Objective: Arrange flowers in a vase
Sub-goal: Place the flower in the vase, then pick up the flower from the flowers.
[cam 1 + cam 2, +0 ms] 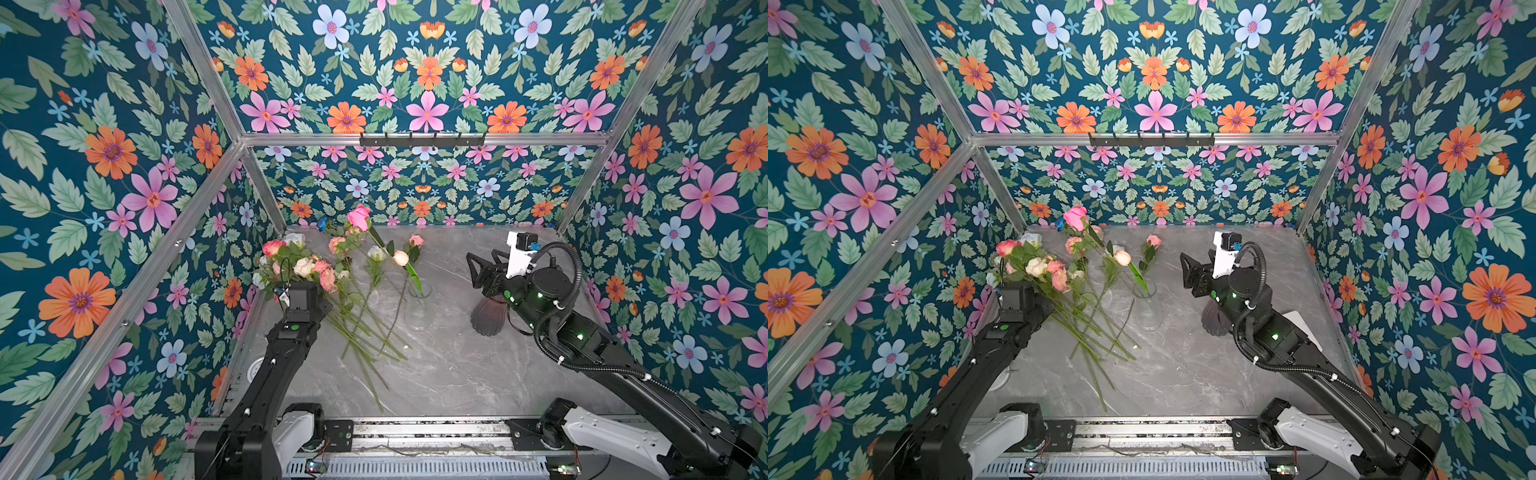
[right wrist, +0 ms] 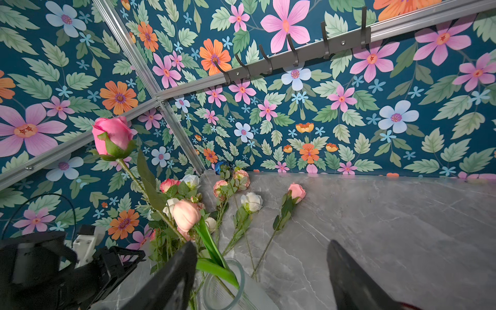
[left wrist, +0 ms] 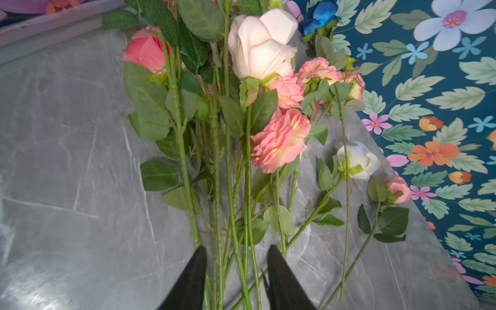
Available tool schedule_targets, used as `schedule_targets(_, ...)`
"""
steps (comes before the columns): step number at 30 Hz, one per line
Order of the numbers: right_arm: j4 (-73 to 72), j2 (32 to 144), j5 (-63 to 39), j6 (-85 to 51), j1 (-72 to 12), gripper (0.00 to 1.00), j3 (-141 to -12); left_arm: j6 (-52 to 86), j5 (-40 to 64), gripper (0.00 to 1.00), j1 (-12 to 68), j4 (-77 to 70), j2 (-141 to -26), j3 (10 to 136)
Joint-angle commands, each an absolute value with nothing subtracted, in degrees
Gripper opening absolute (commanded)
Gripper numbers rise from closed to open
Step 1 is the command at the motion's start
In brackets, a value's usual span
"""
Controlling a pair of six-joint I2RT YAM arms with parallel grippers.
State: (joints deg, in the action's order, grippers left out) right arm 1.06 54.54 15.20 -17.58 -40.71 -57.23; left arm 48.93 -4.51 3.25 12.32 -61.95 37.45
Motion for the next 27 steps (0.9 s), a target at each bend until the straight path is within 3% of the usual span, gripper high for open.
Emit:
schedule_targets(1, 0.97, 54.06, 15.84, -16.61, -40.76, 0.76, -57.05, 49.41, 0.88, 0.36, 0.85, 1.50, -67.91, 38.79)
schedule_targets(8, 0.50, 53.01, 16.61, -16.30, -40.51, 0.76, -56.24, 46.87, -3.73, 0.39, -0.95, 2.35, -76.99, 42.66)
schedule_targets(10, 0.27, 52.91, 16.53, -16.39, -40.31, 0.76, -56.07, 46.42, -4.04, 0.36, -1.14, 4.44, -78.28, 43.20)
schedule_targets(20, -0.24, 52.91, 15.57, -17.10, -39.54, 0.76, -55.63, 47.91, -4.13, 0.35, -4.27, 5.03, -69.71, 32.30)
schedule_targets(27, 0.08, 53.09, 15.62, -16.99, -39.42, 0.76, -55.69, 49.07, -0.01, 0.34, -6.41, -3.60, -73.08, 29.93)
